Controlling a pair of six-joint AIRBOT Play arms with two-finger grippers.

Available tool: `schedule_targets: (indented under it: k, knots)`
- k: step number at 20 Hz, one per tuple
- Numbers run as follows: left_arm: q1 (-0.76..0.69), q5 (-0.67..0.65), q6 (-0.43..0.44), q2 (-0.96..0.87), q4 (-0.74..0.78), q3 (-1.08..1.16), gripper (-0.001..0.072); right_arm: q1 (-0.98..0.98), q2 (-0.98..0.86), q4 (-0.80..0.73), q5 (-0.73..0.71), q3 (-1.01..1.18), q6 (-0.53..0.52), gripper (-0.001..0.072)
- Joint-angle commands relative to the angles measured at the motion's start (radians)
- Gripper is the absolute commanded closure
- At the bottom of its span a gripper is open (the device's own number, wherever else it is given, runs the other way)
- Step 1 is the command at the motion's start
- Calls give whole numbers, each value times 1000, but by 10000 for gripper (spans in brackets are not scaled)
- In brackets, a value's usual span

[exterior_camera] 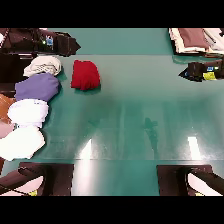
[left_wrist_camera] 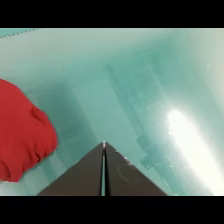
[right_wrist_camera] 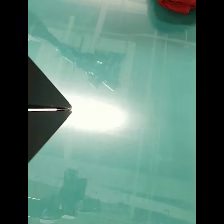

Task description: Fold the shirts.

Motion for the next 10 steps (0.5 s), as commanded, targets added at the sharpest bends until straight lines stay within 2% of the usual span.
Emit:
schedule_targets:
  k: [1,10]
  knots:
    - [0,0,0,0,0,0,681,1,0,0,0,0,0,694]
    - [0,0,0,1,-6,0,681,1,0,0,0,0,0,695]
